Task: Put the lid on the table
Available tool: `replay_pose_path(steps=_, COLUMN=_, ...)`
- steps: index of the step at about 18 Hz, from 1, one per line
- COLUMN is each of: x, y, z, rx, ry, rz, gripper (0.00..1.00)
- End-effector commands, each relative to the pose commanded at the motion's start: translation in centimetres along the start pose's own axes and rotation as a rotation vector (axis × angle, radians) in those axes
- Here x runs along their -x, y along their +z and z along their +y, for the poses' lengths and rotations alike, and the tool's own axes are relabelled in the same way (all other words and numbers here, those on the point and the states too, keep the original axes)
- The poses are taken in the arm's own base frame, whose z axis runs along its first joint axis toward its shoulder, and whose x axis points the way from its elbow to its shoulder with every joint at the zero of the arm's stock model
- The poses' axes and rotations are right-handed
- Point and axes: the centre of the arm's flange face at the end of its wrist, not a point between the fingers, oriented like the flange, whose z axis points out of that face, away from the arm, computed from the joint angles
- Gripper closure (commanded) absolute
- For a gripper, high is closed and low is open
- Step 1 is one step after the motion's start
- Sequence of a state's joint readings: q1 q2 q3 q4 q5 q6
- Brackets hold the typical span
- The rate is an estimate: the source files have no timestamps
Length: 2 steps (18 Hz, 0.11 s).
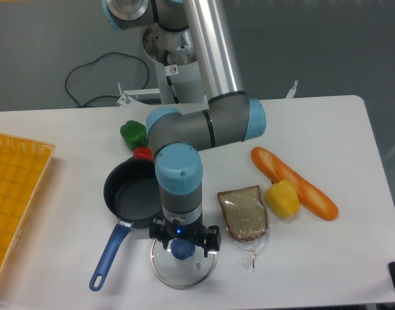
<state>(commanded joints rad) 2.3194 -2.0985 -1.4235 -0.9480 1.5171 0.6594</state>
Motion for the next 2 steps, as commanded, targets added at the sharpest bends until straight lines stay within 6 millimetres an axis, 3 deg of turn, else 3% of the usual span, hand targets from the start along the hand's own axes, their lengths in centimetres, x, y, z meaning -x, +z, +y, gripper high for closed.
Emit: replay_pose_path(steps=2, x=-0.13, y=0.15, z=0.15, rx=0.003, ry=0.009, rz=0.004, gripper=0.0)
